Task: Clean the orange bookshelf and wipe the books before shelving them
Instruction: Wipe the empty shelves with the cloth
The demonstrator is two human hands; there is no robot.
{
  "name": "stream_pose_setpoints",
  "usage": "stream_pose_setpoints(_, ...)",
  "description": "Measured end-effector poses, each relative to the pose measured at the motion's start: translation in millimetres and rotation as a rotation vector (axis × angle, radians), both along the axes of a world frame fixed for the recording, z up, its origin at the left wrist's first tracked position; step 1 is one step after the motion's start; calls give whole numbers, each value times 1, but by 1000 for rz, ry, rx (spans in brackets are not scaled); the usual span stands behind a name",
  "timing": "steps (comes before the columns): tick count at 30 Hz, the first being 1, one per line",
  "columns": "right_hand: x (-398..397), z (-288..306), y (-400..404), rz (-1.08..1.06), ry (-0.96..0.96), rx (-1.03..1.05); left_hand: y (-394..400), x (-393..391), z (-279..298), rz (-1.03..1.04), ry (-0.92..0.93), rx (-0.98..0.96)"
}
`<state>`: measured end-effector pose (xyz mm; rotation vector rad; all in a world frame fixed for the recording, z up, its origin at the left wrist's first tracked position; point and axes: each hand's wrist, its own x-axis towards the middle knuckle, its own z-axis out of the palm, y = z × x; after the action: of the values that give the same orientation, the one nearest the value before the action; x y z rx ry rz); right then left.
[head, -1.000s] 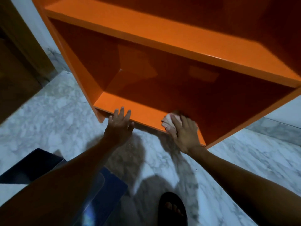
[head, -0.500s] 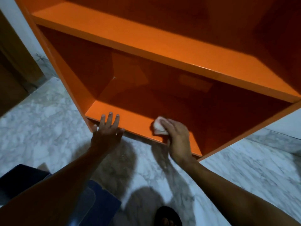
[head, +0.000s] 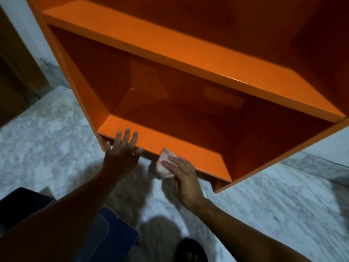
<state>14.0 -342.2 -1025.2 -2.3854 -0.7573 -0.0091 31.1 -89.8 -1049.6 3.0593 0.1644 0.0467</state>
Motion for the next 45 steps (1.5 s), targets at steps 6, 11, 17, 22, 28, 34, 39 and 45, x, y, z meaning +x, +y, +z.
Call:
stream_pose_setpoints(6,38,29,23,18,-66,212,15,2,0,-23,-47,-49)
stream_pose_setpoints(11,113,50,-10,-291,-115,42,18,1,-1,-24,-92,-172)
stream_pose_setpoints(17,135,7,-5,-309,-141,-238,17,-2,2,-18,-70,-201)
stream_pose_setpoints(22,105,8,49,-203,18,-383,31,-8,2,-110,-123,-241)
stream_pose_setpoints(28,65,4,94,333,-52,-306,54,-27,13,0,-163,-395)
stream_pose_setpoints(34,82,29,108,481,-60,19,73,-41,26,109,-282,-499)
stream_pose_setpoints(39,191,-26,101,-32,127,117,71,-44,20,24,-348,-543)
stream_pose_setpoints(45,157,15,170,125,256,-311,73,-49,8,45,-370,-537)
